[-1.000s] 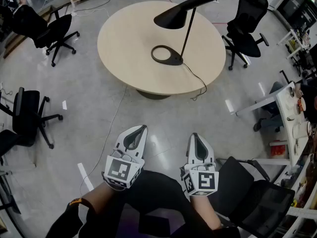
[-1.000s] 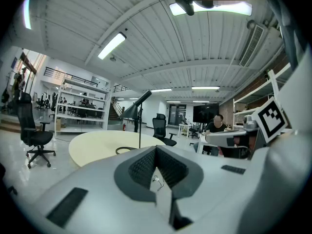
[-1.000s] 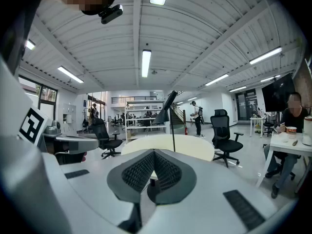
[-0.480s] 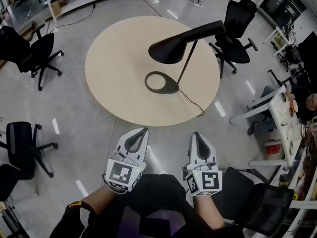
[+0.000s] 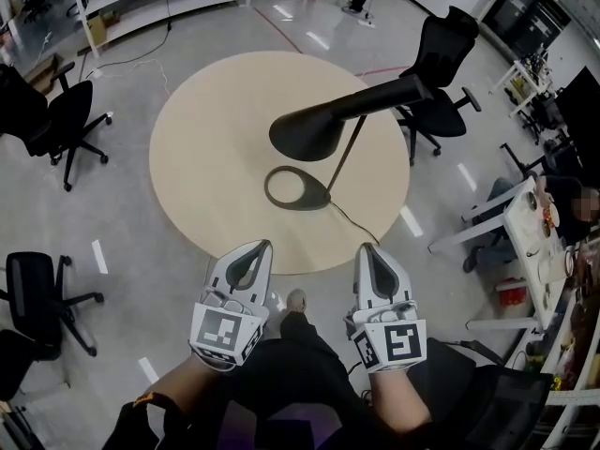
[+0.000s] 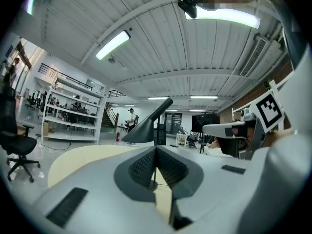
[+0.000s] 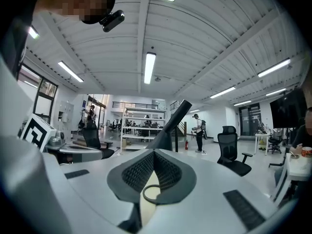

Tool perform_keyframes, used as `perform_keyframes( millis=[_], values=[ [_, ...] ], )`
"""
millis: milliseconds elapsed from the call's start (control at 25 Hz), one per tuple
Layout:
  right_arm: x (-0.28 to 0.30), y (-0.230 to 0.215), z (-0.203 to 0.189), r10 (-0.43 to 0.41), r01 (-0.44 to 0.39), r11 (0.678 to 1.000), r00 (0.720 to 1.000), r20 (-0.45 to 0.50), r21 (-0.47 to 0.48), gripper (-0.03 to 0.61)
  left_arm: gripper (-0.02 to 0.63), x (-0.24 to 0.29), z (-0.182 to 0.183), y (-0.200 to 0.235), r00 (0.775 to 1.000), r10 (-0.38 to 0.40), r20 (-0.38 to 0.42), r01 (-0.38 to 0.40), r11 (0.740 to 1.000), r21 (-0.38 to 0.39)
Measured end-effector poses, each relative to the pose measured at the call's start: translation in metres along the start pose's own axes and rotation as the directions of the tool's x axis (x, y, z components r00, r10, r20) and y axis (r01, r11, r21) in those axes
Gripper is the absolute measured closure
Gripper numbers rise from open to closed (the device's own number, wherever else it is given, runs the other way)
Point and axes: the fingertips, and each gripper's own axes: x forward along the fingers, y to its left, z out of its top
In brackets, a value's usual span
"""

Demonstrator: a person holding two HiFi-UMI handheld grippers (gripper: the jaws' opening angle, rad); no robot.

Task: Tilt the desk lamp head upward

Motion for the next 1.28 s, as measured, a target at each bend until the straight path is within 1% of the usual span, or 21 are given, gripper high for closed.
perform_keyframes(
  millis=[120, 240, 320, 400, 520, 640, 720, 800, 960, 1040, 1120, 1200, 1280],
  values=[
    [0.030, -0.030, 0.024, 0.041, -0.040, 0.999, 0.998, 0.043, -0.033, 0.569, 0.571, 0.038, 0.017, 0.009, 0.999, 0.044, 0.020, -0.044, 0.999, 0.007],
    [0.057, -0.069, 0.063, 0.081, -0.075, 0.995, 0.992, 0.099, -0.067, 0.569, 0.571, 0.080, 0.042, 0.013, 0.994, 0.097, 0.042, -0.097, 0.995, 0.012],
    [0.072, -0.092, 0.093, 0.112, -0.099, 0.990, 0.984, 0.136, -0.097, 0.569, 0.571, 0.106, 0.056, 0.019, 0.989, 0.140, 0.038, -0.141, 0.990, 0.006],
    [0.085, -0.111, 0.121, 0.149, -0.125, 0.982, 0.973, 0.174, -0.142, 0.568, 0.571, 0.128, 0.062, 0.026, 0.981, 0.192, 0.022, -0.192, 0.981, -0.006],
    [0.099, -0.132, 0.162, 0.213, -0.168, 0.964, 0.951, 0.224, -0.203, 0.568, 0.571, 0.151, 0.065, 0.034, 0.968, 0.250, 0.009, -0.249, 0.967, -0.044],
    [0.116, -0.141, 0.193, 0.271, -0.212, 0.947, 0.930, 0.249, -0.239, 0.568, 0.571, 0.161, 0.058, 0.044, 0.963, 0.271, -0.004, -0.270, 0.956, -0.117],
    [0.131, -0.144, 0.207, 0.293, -0.225, 0.938, 0.922, 0.255, -0.264, 0.568, 0.560, 0.166, 0.050, 0.053, 0.962, 0.272, -0.017, -0.271, 0.950, -0.156],
    [0.147, -0.147, 0.217, 0.295, -0.220, 0.932, 0.922, 0.252, -0.287, 0.566, 0.548, 0.172, 0.040, 0.059, 0.964, 0.264, -0.033, -0.265, 0.946, -0.188],
    [0.177, -0.154, 0.233, 0.275, -0.202, 0.933, 0.934, 0.226, -0.297, 0.567, 0.514, 0.182, 0.028, 0.073, 0.975, 0.219, -0.048, -0.224, 0.938, -0.263],
    [0.192, -0.152, 0.237, 0.260, -0.189, 0.932, 0.943, 0.207, -0.308, 0.568, 0.511, 0.184, 0.024, 0.083, 0.980, 0.195, -0.045, -0.199, 0.934, -0.298],
    [0.205, -0.149, 0.236, 0.247, -0.181, 0.931, 0.952, 0.180, -0.317, 0.568, 0.511, 0.186, 0.017, 0.093, 0.985, 0.167, -0.040, -0.170, 0.927, -0.334],
    [0.218, -0.146, 0.235, 0.240, -0.182, 0.929, 0.959, 0.150, -0.323, 0.568, 0.497, 0.190, 0.010, 0.100, 0.992, 0.120, -0.031, -0.123, 0.916, -0.382],
    [0.231, -0.143, 0.232, 0.235, -0.185, 0.924, 0.965, 0.114, -0.335, 0.568, 0.491, 0.195, 0.003, 0.103, 0.998, 0.060, -0.022, -0.063, 0.893, -0.445]
  ],
)
